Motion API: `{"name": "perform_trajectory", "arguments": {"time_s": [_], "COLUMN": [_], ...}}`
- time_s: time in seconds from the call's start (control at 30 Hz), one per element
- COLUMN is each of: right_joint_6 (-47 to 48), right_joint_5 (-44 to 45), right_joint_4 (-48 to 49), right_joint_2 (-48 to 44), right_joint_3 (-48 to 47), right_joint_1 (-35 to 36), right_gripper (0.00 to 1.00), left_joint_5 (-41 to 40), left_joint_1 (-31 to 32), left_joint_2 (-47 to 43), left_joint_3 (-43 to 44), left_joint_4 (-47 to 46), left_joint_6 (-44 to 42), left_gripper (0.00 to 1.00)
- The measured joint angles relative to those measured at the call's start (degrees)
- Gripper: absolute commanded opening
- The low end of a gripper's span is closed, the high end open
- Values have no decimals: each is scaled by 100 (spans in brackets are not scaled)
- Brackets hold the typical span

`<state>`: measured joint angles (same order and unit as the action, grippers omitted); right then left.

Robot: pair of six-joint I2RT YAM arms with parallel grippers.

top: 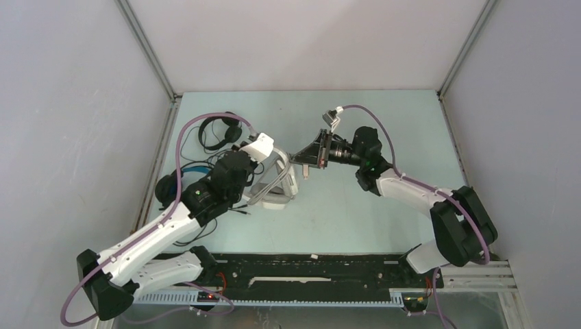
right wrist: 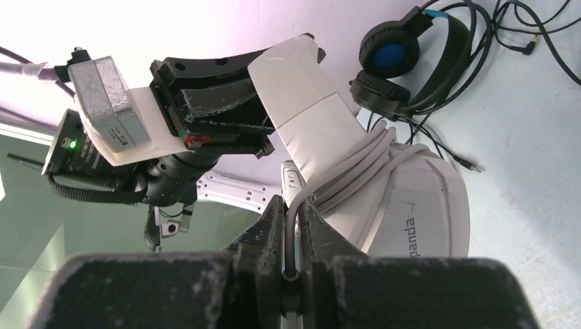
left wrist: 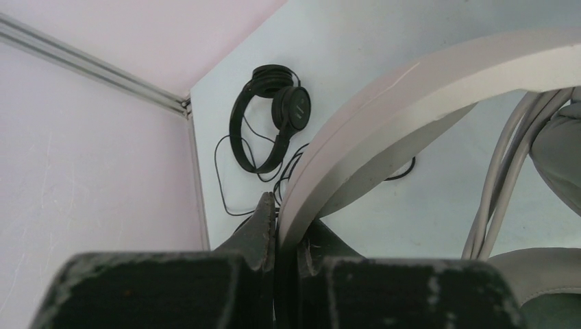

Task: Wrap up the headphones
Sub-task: Wrap the headphones cable around the headphones.

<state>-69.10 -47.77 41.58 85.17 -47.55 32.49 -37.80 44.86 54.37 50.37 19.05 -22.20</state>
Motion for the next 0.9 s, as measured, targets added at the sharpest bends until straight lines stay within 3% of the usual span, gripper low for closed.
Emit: {"name": "perform_trajectory", "arguments": {"time_s": [0.27, 0.6, 0.77, 0.9], "right_joint_6": [732, 1222, 1580, 1836], "right_joint_5": [879, 1508, 2068, 2240], "right_joint_4": [-1502, -2444, -3080, -3484], "right_joint_2": [-422, -844, -1117, -1274], "right_joint_3": [-483, -824, -1056, -1276], "right_joint_1": [387, 629, 955, 1176], "right_gripper": [13, 7, 17, 8], "left_joint_5": [-654, -920, -914, -986], "left_joint_1": [131, 153, 177, 173], "left_joint_2": [7, -17, -168, -345], "left_joint_3": [0, 0, -2, -15], "left_joint_4": [-225, -522, -557, -826], "left_joint_6": [236, 756, 911, 1016], "left_gripper": [0, 0, 0, 0]}}
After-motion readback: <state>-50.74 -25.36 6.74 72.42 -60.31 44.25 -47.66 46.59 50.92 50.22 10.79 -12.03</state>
